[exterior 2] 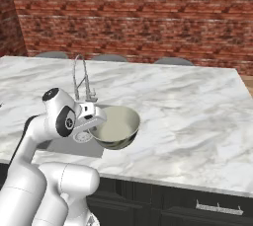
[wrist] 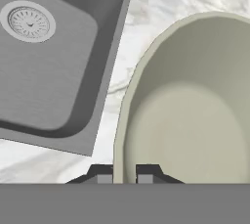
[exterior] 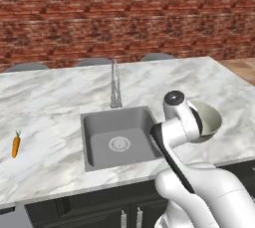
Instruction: Place the two vegetables and bowl onto the tray for setting up a vegetable dip station.
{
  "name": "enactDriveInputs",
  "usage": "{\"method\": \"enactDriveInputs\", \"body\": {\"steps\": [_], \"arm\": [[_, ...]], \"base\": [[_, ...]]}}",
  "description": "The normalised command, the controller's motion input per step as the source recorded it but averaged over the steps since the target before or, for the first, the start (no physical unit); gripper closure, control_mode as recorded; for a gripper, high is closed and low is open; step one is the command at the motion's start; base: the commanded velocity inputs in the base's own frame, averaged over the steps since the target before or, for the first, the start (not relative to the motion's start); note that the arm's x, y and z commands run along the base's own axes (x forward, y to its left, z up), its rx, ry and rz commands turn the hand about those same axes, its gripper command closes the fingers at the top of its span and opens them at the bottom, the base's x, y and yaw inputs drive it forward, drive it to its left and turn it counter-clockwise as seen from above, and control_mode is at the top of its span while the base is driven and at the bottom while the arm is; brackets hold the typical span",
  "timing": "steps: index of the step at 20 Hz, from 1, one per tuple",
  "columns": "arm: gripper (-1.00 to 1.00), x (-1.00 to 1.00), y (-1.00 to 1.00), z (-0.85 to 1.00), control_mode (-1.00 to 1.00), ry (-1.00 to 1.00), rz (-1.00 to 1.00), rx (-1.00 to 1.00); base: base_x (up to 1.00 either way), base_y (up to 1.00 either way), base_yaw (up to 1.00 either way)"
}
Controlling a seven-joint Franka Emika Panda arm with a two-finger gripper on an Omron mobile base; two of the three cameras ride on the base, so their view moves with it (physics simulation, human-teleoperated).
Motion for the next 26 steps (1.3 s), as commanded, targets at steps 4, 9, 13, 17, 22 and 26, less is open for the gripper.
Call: {"method": "enactDriveInputs", "body": {"steps": [4,9,13,17,22,26], "arm": [[1.00,0.00,0.00,0.00,1.00,0.00,0.00,0.00],[1.00,0.00,0.00,0.00,1.00,0.00,0.00,0.00],[1.00,0.00,0.00,0.00,1.00,0.00,0.00,0.00],[1.00,0.00,0.00,0.00,1.00,0.00,0.00,0.00],[1.00,0.00,0.00,0.00,1.00,0.00,0.00,0.00],[1.00,0.00,0.00,0.00,1.00,0.00,0.00,0.00]], "base": [[0.00,0.94,0.00],[0.00,0.97,0.00],[0.00,0.99,0.00],[0.01,0.99,0.00],[0.00,0.97,0.00],[0.02,0.84,0.00]]}}
